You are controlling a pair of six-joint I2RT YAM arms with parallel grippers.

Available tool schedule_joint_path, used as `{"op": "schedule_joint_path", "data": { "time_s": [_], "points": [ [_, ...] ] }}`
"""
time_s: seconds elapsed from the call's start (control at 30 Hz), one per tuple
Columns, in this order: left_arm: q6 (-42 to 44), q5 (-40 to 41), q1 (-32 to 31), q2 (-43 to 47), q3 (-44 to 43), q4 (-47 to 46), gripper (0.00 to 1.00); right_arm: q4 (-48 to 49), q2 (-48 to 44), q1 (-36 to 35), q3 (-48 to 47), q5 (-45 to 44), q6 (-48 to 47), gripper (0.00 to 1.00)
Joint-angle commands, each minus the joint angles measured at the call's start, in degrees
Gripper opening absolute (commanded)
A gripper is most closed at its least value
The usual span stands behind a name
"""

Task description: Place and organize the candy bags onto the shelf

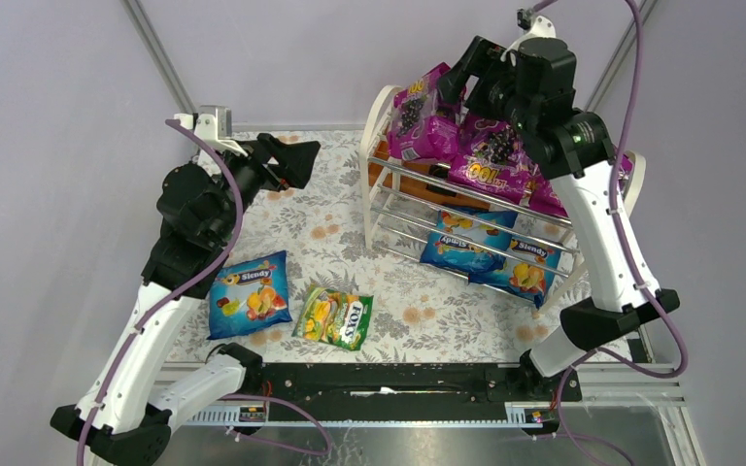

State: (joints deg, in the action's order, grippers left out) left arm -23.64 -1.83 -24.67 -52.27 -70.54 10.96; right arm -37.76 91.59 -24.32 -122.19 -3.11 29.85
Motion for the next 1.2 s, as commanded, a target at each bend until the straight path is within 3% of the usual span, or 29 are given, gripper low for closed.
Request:
{"op": "schedule_joint_path", "data": {
  "time_s": [0.0, 0.33, 0.53, 0.73, 0.93, 1.17],
  "points": [
    [-0.59, -1.89, 0.39, -0.21, 0.58, -3.49, 0.99, 0.78, -5.64, 0.24, 0.91, -4.36, -5.55, 0.78],
    [-2.47, -4.73, 1.60, -1.14, 1.08, -4.52, 0.99, 3.89, -8.15, -2.78, 4.81, 5.86, -2.95, 0.75],
    [-2.73, -5.45, 1.90, -1.43, 1.28, -4.77, 0.99, 2.87, -6.04, -4.33, 7.66, 1.00, -1.67, 0.68],
    [-2.56, -5.82, 1.90, -1.28, 1.34, -4.73, 0.99, 3.54, -7.48, -2.98, 15.46, -5.52, 2.39, 0.73],
    [-2.31, -5.58, 1.90, -0.91, 1.44, -4.55, 0.99, 5.36, -8.24, 0.28, 19.19, 1.37, 7.59, 0.72],
    [-2.11, -5.38, 1.81, -0.64, 1.43, -4.52, 0.99, -0.01, -10.19, 0.25, 19.19, -2.12, 2.61, 0.77]
  ]
}}
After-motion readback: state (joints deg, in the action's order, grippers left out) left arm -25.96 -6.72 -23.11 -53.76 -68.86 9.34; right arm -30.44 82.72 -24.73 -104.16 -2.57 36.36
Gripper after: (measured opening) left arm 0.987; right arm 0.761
